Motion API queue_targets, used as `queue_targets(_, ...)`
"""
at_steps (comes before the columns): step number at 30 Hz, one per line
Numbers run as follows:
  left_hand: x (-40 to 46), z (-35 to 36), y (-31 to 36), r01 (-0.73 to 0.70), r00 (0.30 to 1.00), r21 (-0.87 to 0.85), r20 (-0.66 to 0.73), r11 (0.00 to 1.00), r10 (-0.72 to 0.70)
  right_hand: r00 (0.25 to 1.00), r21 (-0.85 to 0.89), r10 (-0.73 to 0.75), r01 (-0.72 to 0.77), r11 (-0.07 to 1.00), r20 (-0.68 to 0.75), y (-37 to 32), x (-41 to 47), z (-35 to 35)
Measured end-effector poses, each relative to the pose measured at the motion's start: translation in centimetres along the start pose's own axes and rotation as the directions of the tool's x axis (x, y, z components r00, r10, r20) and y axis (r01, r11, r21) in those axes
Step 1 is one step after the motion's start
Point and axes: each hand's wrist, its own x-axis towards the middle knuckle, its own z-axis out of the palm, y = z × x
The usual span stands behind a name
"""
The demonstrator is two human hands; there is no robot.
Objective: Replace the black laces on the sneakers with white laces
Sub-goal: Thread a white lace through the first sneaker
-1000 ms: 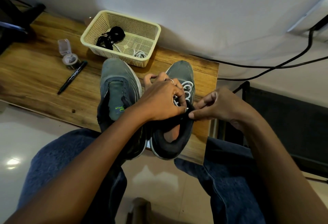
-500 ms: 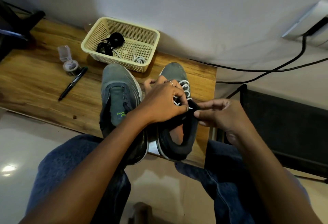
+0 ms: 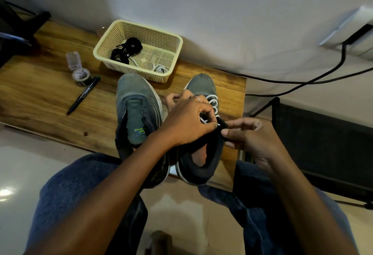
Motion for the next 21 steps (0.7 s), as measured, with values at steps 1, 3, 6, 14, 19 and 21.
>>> queue_targets(1,-0.02,0.12,0.00,-0.003,1.000,0.005,-0.007,1.000,0.003,1.000,0.000,-0.002,0.002,1.000,0.002,-0.02,-0.04,-0.02)
queue_targets(3,-0.11,0.24,0.08,-0.009,1.000,0.010,-0.011,1.000,0.009,1.000,-0.008,-0.011,0.011,1.000,-0.001,0.00,-0.06,-0.09)
queue_targets(6,-0.19,0.23,0.29,-0.021,1.000,-0.014,0.010,1.000,0.021,0.999,-0.042,-0.053,0.053,0.998,-0.007,0.21,-0.01,0.00)
queue_targets(14,-0.04,0.65,0.21,-0.034,0.999,0.069,0.038,0.997,0.032,0.990,-0.113,-0.141,0.141,0.984,0.003,0.55,0.20,-0.13)
queue_targets(19,-0.09,0.72,0.10,-0.065,0.998,0.106,0.007,0.992,0.064,0.987,-0.122,-0.155,0.159,0.980,0.041,0.44,0.16,-0.28)
queue_targets(21,-0.09,0.71,0.02,-0.074,0.997,0.114,-0.006,0.991,0.075,0.987,-0.136,-0.153,0.158,0.978,0.047,0.43,0.20,-0.36)
